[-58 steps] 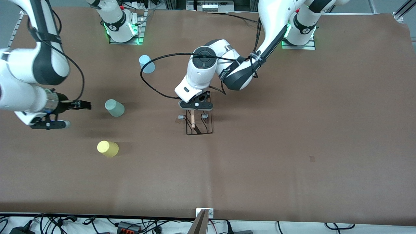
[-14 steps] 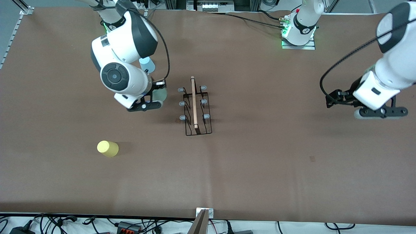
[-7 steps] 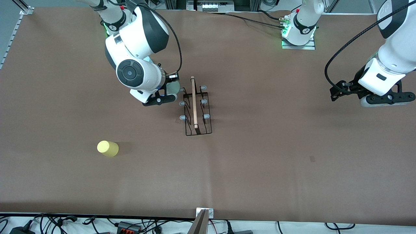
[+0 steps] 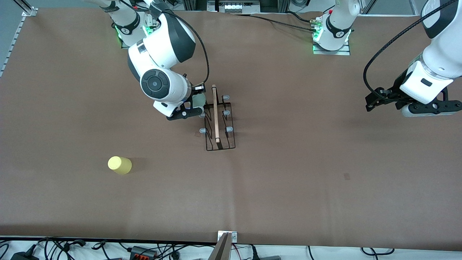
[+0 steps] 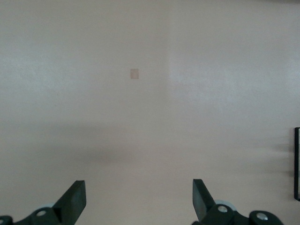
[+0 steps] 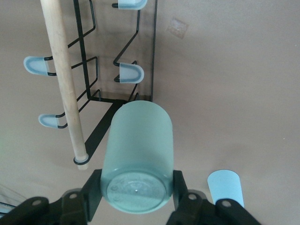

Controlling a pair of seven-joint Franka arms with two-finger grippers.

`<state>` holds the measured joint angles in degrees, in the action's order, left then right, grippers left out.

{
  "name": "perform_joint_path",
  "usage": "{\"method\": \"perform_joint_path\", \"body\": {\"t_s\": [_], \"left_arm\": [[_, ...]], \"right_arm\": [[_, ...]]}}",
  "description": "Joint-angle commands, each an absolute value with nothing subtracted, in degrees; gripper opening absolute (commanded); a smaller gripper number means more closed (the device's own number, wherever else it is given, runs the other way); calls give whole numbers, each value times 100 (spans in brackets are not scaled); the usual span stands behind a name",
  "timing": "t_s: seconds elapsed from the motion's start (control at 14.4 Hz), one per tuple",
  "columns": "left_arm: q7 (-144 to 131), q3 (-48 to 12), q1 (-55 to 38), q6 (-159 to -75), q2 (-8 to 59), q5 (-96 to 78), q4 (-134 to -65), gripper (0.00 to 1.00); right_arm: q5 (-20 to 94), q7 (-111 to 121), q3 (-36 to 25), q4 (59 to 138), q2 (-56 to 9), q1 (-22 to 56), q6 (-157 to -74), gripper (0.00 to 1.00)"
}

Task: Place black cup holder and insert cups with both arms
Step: 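Carry the teal cup to the rack and slide it onto a peg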

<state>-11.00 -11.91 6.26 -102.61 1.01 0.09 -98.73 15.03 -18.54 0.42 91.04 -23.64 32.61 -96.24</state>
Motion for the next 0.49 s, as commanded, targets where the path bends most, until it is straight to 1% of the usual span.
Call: {"method": "perform_joint_path", "body": {"t_s": [0.0, 0.42], "left_arm": [[-1107, -1204, 624, -10151, 141, -88, -9738, 100], [-1099, -1204, 642, -10151, 141, -70, -9738, 100]], "right_arm": [[1608, -1916, -18, 9009, -2452, 3366, -9624, 10], [1573, -1899, -18, 8991, -2610, 3419, -9650, 10]]}}
